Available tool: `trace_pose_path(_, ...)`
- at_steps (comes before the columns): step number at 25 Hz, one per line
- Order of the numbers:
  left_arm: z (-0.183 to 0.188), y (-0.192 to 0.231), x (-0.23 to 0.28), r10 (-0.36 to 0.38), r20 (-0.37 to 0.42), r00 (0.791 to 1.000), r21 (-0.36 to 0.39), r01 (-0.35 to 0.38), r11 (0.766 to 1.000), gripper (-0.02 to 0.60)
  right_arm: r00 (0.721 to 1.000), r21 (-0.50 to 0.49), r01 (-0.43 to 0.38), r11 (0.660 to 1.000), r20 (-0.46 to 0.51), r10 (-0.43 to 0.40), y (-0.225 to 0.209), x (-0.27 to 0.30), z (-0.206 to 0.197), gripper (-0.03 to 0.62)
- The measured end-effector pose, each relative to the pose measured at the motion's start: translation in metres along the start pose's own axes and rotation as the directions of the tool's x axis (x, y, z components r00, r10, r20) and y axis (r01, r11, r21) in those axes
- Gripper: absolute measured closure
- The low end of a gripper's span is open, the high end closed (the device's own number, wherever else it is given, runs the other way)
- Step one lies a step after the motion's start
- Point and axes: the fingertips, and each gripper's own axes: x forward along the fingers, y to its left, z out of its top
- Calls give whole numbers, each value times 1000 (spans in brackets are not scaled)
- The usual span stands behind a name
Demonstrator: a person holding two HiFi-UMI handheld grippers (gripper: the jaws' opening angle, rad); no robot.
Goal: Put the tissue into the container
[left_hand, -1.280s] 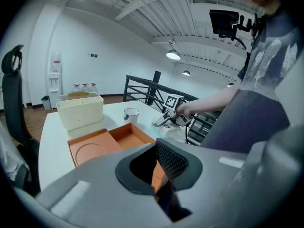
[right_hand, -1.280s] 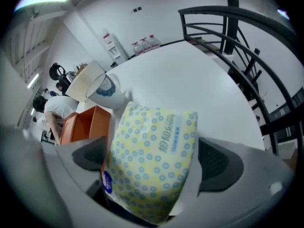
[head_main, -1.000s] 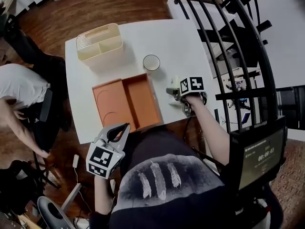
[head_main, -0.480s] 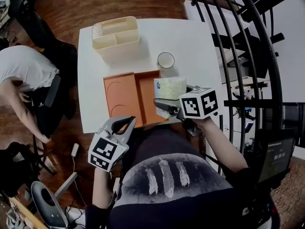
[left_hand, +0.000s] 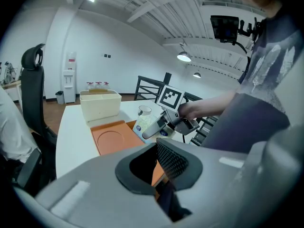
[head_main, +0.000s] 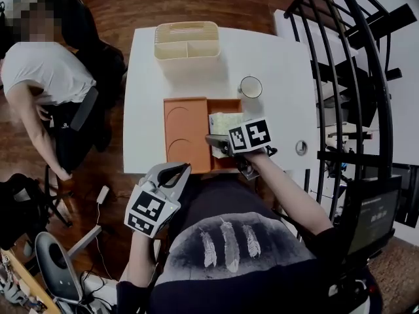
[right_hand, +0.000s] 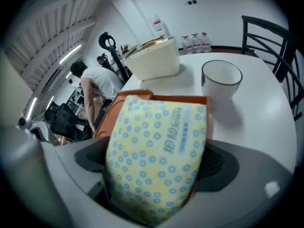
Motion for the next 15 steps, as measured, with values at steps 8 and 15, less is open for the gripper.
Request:
trace_pose_path(8,-2,13,-7,3,2,1000,1,-3,1000,568,989,-25,-90,996,117,93,15,-23,23,26)
trace_pose_path(15,12,9,3,54,-1,999,0,-54,999,568,565,-282,-696,660,352,746,115,-202,55,348)
